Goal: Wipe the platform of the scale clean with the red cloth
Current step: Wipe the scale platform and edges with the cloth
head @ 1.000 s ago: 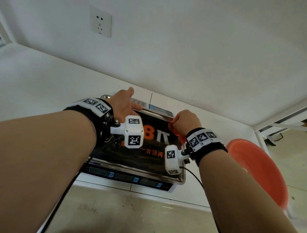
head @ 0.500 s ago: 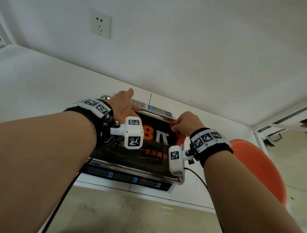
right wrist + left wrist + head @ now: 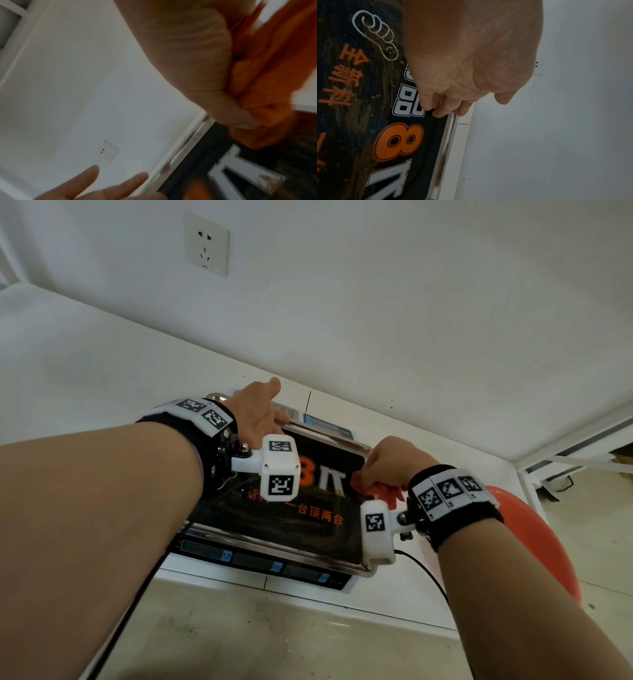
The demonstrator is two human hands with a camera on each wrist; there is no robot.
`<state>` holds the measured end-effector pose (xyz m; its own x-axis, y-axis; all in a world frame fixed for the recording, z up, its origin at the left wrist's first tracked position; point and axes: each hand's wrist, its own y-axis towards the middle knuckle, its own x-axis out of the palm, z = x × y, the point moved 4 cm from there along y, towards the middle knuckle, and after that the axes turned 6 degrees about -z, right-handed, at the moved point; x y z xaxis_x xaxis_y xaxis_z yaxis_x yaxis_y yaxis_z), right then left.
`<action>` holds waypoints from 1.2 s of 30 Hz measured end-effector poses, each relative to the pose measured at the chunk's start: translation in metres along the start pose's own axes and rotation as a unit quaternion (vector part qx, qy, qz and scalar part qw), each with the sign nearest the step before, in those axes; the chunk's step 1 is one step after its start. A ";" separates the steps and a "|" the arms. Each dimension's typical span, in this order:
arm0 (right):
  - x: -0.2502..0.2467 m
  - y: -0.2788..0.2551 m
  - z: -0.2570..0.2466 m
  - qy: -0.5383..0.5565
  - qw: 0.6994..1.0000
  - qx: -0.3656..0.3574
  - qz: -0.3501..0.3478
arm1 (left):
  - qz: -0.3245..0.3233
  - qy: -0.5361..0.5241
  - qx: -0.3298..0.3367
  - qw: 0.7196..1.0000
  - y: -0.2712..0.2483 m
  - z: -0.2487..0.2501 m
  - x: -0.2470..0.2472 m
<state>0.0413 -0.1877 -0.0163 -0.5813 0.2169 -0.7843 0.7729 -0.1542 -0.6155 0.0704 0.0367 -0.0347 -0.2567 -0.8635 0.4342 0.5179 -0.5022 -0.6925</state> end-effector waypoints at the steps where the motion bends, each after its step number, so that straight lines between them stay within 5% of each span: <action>1: -0.004 0.001 0.003 0.032 0.999 -0.004 0.015 | -0.002 -0.001 0.000 1.000 0.000 0.000 0.000; 7: 0.008 0.010 0.008 0.041 0.993 -0.012 0.111 | -0.011 -0.009 0.001 1.000 0.001 0.001 0.000; 14: 0.010 -0.008 0.009 -0.006 0.999 0.018 -0.038 | -0.013 -0.009 0.004 1.000 0.000 0.001 -0.001; 21: 0.009 0.001 0.012 0.078 0.994 -0.019 0.070 | -0.007 0.001 0.003 1.000 0.003 0.000 0.001; 29: 0.020 -0.005 0.007 0.049 0.999 0.009 -0.007 | 0.001 0.011 0.006 1.000 0.001 0.000 0.000; 36: 0.023 0.003 0.010 0.098 0.995 0.020 0.005 | -0.001 0.003 0.007 1.000 0.001 0.000 0.000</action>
<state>0.0273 -0.1923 -0.0368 -0.5100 0.3975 -0.7628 0.7658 -0.1940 -0.6131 0.0713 0.0357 -0.0355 -0.2631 -0.8624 0.4324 0.5280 -0.5038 -0.6837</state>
